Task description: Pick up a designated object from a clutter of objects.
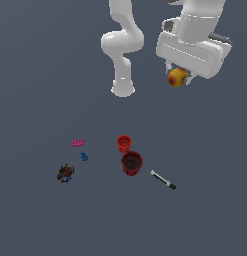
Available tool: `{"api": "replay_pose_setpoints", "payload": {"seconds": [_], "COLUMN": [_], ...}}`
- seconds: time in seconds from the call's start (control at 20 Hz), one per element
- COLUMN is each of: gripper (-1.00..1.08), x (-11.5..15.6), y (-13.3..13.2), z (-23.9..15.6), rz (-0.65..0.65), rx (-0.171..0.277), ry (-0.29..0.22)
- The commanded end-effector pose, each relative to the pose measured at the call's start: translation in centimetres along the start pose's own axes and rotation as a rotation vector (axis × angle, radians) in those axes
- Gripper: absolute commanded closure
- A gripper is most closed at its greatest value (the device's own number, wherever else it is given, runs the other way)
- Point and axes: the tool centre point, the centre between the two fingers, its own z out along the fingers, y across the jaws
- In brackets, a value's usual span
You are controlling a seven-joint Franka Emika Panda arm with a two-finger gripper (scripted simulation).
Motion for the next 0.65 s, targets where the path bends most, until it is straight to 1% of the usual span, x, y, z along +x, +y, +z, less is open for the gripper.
{"api": "replay_pose_setpoints", "payload": {"seconds": [0.0,0.3,0.6], "gripper": [1.08,1.08,1.08], "x": [-1.2,-2.6,-2.6], "y": [0.0,-0.1,-0.2], "z": [-1.3,-3.0,-3.1], "rz": [0.001,0.001,0.001], "rx": [0.0,0.001,0.001], "ry": [-0.001,-0.002,-0.003]}}
